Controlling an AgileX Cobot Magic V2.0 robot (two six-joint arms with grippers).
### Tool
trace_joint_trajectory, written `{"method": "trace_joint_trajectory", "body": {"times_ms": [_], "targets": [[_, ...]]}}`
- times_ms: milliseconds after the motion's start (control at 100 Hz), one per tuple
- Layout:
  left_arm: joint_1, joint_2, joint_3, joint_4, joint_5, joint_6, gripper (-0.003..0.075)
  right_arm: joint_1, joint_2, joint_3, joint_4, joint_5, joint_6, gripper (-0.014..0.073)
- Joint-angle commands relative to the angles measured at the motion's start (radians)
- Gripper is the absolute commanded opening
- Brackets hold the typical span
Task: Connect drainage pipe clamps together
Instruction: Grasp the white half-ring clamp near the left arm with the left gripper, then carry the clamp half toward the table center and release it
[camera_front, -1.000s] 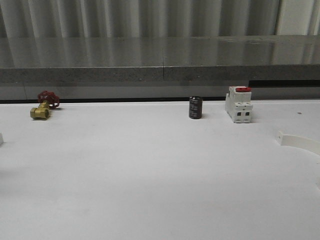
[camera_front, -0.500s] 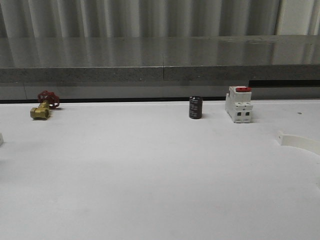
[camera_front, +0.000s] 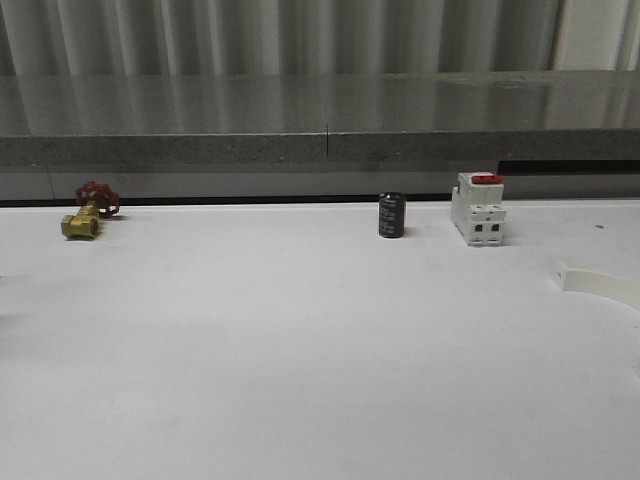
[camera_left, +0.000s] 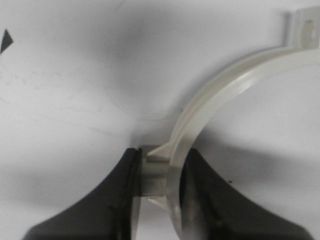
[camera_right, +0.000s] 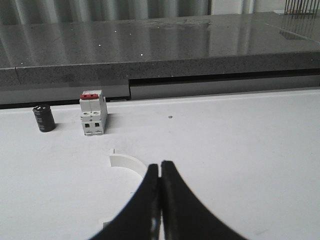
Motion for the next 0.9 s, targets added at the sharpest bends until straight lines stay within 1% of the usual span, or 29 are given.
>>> {"method": "trace_joint_trajectory", "body": {"times_ms": [0,140,330,470,610,790,840,890], "targets": [[-0.044,-0.081,-0.026,-0.057,-0.031,-0.008,-0.0021,-0.008,-0.019,-0.016,0.000,-0.076,-0.011,-0.0065],[-0.144,-0.094,-0.026,-0.153,-0.061,-0.012,-0.0021,-0.008,-0.019,-0.016,0.000,-0.076,-0.011,-0.0065],[-0.298,-0.087,-0.029,-0.220,-0.136,-0.056,-0.0021,-0.008,-0.019,-0.016,0.000,-0.076,-0.011,-0.0065],[-0.392,-0.054,-0.075,-0.290,-0.148,-0.056,-0.0021,-0.008,-0.019,-0.016,0.000,-0.076,-0.011,-0.0065],[-0.451,0.015,-0.140,-0.361,-0.134,-0.064,-0.0021,-0.008,-0.019,-0.016,0.000,-0.076,-0.011,-0.0065],[-0.512,0.067,-0.201,-0.363,-0.112,-0.066,-0.0018,-0.008,-0.019,-0.016,0.000,-0.076,-0.011,-0.0065],[-0.522,0.069,-0.206,-0.363,-0.119,-0.066,0.0002,-0.008,-0.019,-0.016,0.000,-0.076,-0.011,-0.0065],[-0.528,0.069,-0.206,-0.363,-0.127,-0.066,0.0054,-0.008,-0.019,-0.016,0.000,-0.076,-0.011,-0.0065]]}}
